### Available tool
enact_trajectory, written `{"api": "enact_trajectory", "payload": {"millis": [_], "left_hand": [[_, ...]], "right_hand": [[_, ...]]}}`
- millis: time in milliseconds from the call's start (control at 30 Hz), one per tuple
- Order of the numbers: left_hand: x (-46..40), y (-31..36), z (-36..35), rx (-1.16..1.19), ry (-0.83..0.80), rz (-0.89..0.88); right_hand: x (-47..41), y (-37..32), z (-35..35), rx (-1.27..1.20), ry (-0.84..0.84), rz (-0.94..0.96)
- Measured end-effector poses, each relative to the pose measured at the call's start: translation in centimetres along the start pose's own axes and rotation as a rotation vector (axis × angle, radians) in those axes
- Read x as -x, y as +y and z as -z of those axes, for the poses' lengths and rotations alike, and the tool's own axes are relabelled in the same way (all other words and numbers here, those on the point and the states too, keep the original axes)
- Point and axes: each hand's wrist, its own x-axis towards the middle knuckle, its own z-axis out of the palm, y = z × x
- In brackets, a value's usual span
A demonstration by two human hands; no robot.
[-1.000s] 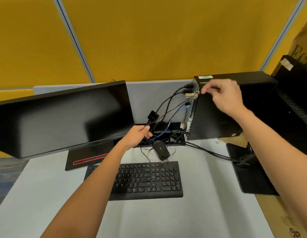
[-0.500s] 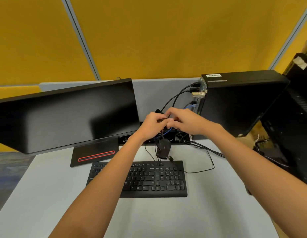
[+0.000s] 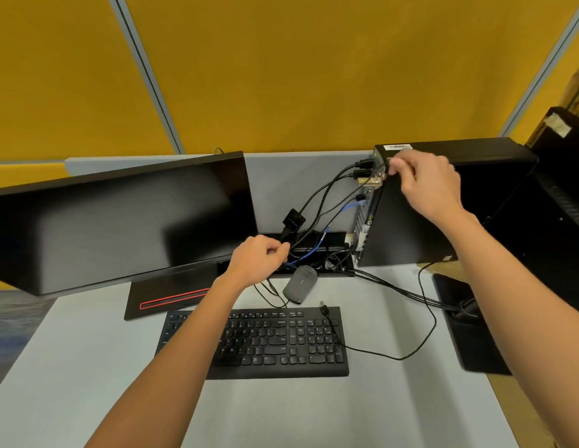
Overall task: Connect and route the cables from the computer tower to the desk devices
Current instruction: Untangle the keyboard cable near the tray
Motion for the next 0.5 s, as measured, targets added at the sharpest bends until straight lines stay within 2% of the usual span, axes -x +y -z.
{"api": "enact_trajectory", "payload": {"millis": [67, 167, 300, 367, 433, 500], "left_hand": [[0.5, -1.0, -0.7, -0.140, 0.042, 0.025], [1.1, -2.8, -1.8, -0.266, 0.086, 0.046], [1.6, -5.2, -3.0, -0.220, 0.003, 0.055], [2.0, -6.9, -2.9, -0.144, -0.012, 0.152], [2.1, -7.6, -2.8, -0.062, -0.028, 0.234], [1.8, -6.0, -2.5, 0.042, -0.052, 0.223]], "right_hand": [[0.1, 0.7, 0.2, -0.043, 0.129, -0.117], [1.1, 1.1, -0.6, 0.001, 0.158, -0.191], [1.3, 0.5, -0.2, -0.128, 0.302, -0.469], [0.0, 1.0, 1.3, -0.225, 0.386, -0.575], [-1.5, 1.5, 2.5, -0.266, 0.335, -0.494], [-2.1, 0.7, 2.4, -0.332, 0.125, -0.283]]}}
